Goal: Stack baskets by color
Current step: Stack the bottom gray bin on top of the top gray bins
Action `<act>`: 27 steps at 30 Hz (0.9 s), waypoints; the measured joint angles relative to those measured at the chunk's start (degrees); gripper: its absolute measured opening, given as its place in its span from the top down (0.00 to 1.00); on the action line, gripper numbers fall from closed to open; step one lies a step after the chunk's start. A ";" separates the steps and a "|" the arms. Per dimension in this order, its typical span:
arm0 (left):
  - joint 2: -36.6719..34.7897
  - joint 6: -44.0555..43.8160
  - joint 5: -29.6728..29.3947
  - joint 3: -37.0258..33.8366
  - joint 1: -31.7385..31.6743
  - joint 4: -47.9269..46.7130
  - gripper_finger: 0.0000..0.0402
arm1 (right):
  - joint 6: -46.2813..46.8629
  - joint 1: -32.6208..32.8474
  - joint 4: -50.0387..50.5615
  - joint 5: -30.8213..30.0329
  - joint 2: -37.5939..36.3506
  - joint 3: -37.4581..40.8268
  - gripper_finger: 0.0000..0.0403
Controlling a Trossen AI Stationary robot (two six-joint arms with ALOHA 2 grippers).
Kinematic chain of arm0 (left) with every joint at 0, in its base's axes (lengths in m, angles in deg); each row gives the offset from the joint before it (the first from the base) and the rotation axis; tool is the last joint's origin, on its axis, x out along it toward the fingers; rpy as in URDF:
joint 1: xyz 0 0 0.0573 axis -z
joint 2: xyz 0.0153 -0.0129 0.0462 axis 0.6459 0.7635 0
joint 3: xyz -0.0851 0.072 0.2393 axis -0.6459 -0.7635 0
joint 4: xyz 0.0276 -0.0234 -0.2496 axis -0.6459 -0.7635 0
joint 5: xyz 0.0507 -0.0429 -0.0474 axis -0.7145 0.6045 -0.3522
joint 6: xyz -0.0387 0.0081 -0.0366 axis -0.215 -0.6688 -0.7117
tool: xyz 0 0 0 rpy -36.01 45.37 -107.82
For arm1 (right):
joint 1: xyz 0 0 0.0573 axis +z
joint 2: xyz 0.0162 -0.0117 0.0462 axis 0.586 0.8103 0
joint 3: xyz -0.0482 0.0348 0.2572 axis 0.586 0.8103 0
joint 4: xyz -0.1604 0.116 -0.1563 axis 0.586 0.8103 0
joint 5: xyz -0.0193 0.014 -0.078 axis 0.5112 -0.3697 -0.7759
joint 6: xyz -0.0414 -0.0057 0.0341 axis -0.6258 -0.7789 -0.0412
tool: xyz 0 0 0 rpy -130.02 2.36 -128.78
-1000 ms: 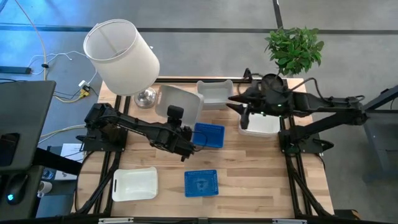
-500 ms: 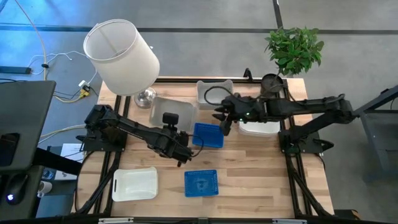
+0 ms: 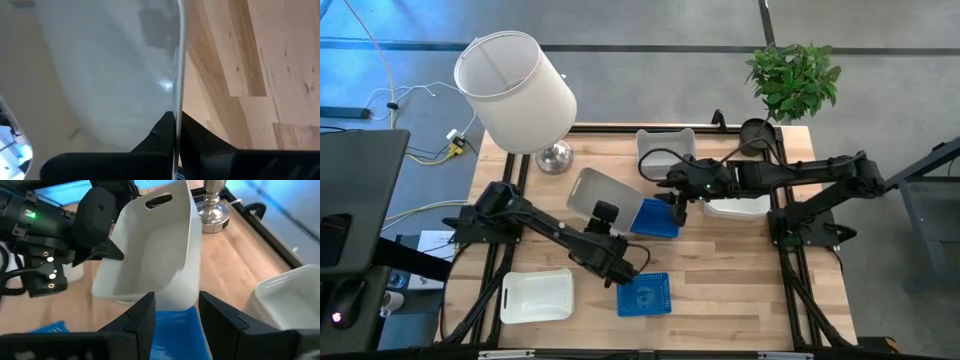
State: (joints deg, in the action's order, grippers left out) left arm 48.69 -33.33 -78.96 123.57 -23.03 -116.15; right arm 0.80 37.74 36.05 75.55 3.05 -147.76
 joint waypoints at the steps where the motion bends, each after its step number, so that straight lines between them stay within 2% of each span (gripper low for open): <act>1: 0.68 -0.01 -0.30 0.00 0.20 0.00 1.00 | -1.15 0.01 -0.03 -0.39 0.01 0.00 0.64; 6: 2.90 0.55 -3.07 0.00 0.54 0.00 1.00 | -7.69 0.02 -1.25 -0.78 0.66 -0.07 0.54; 9: 3.46 2.29 -4.39 0.02 0.11 0.01 1.00 | -8.33 -0.04 -3.88 -0.80 1.43 -0.09 0.49; 17: 3.70 5.39 -5.92 0.00 -1.59 -0.02 1.00 | -12.18 -0.37 -8.46 -2.37 1.55 -0.78 0.46; 21: 3.62 6.66 -5.95 0.00 -1.97 -0.02 1.00 | -12.22 -2.10 -4.89 -2.37 4.01 -6.14 0.46; 27: 3.59 6.62 -5.94 0.00 -2.21 0.00 1.00 | -12.22 -4.76 7.72 0.03 11.70 -19.97 0.46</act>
State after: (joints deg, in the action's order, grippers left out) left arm 52.28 -26.71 -84.90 123.57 -25.25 -116.15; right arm -11.42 32.98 43.77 75.59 14.74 -167.73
